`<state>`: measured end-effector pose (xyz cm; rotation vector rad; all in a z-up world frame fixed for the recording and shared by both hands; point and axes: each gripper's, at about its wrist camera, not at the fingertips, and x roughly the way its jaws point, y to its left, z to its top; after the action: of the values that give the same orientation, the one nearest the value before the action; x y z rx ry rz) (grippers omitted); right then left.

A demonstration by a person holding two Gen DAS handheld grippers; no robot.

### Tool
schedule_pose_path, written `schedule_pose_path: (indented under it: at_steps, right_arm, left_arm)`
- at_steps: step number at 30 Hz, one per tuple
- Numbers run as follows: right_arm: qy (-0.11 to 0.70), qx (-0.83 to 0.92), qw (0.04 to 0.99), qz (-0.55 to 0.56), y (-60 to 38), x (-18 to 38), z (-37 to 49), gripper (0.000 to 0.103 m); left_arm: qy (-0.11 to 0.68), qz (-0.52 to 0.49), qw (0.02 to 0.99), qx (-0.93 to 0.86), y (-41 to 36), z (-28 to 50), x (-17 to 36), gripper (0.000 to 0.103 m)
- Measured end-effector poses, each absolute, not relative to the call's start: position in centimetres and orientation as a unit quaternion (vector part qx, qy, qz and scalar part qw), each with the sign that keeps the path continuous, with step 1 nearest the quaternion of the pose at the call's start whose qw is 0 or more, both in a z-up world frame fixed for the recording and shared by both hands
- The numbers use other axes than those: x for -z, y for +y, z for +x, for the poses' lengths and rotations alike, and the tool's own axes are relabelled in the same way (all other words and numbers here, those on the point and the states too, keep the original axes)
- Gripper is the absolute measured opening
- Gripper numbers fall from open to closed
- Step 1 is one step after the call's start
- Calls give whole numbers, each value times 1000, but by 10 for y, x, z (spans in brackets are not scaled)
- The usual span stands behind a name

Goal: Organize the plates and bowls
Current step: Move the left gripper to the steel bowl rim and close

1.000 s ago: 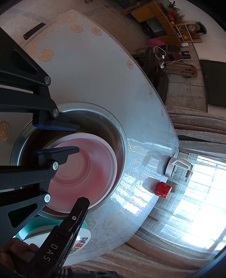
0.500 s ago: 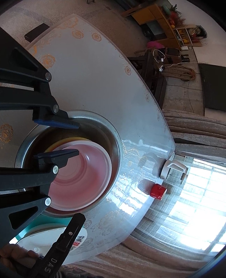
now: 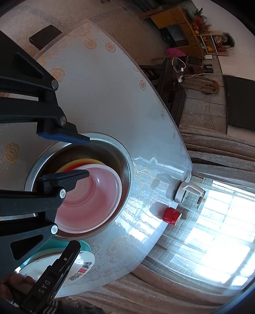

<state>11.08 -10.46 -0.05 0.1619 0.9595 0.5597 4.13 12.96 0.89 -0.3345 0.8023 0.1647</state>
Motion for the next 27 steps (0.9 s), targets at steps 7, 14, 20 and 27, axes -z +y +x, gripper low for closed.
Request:
schedule_pose_path:
  at_steps: [7, 14, 20, 27]
  right_arm:
    - [451, -270, 849, 58, -104, 2, 104, 25]
    - [441, -295, 846, 50, -108, -3, 95, 31]
    - [422, -302, 855, 10, -103, -7, 87, 32]
    - [417, -315, 853, -19, -97, -6, 81, 31]
  left_arm:
    - [390, -185, 898, -81, 143, 32, -6, 30]
    - [387, -211, 893, -88, 170, 16, 3, 37]
    - [396, -224, 887, -75, 178, 7, 13, 37]
    - [359, -259, 895, -41, 183, -1, 9, 38]
